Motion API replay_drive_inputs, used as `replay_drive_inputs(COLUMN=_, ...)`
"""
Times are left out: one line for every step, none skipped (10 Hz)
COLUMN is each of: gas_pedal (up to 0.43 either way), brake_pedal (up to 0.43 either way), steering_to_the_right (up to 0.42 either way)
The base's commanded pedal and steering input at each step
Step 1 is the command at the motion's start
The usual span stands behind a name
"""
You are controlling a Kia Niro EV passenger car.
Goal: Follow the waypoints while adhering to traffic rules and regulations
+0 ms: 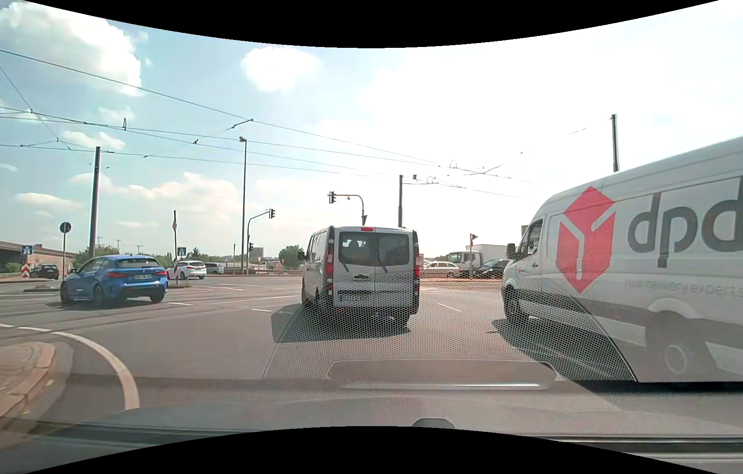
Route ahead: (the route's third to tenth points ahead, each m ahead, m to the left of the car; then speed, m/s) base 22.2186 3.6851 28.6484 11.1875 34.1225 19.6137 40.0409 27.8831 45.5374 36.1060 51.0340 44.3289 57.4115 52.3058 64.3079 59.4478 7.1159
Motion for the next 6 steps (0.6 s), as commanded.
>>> replay_drive_inputs(gas_pedal=0.000, brake_pedal=0.000, steering_to_the_right=-0.136)
replay_drive_inputs(gas_pedal=0.000, brake_pedal=0.000, steering_to_the_right=-0.137)
replay_drive_inputs(gas_pedal=0.000, brake_pedal=0.000, steering_to_the_right=-0.137)
replay_drive_inputs(gas_pedal=0.000, brake_pedal=0.000, steering_to_the_right=-0.137)
replay_drive_inputs(gas_pedal=0.000, brake_pedal=0.000, steering_to_the_right=-0.137)
replay_drive_inputs(gas_pedal=0.000, brake_pedal=0.000, steering_to_the_right=-0.138)
